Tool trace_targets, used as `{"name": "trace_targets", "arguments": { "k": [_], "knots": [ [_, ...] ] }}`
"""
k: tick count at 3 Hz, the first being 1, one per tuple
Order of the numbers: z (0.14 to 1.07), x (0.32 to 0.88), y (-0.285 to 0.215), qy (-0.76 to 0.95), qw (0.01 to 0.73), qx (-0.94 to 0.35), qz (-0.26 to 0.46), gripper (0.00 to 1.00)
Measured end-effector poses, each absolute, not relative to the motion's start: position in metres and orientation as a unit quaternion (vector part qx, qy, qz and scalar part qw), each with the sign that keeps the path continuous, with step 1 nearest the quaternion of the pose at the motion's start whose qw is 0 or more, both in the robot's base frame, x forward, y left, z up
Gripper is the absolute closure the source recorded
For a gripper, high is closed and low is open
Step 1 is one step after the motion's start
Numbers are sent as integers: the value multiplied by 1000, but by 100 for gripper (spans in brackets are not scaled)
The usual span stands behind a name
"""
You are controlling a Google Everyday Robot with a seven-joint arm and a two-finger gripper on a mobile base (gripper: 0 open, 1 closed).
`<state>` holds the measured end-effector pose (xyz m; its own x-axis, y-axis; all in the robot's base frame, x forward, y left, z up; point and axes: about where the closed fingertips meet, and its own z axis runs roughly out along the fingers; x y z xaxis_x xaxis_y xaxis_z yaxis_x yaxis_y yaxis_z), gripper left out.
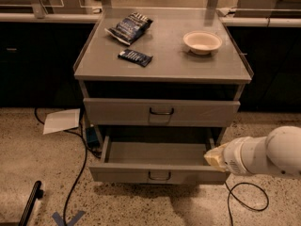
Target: Close middle drawer
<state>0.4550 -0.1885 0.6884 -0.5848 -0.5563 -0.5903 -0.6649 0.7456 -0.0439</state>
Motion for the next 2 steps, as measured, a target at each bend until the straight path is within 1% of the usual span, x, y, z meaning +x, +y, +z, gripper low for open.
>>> {"name": "trace_targets", "arguments": {
  "k": [1, 2],
  "knots": [
    [627, 465, -186, 898, 277, -317, 129, 100],
    [627, 460, -181, 895, 278, -323, 131, 100]
  ]
}}
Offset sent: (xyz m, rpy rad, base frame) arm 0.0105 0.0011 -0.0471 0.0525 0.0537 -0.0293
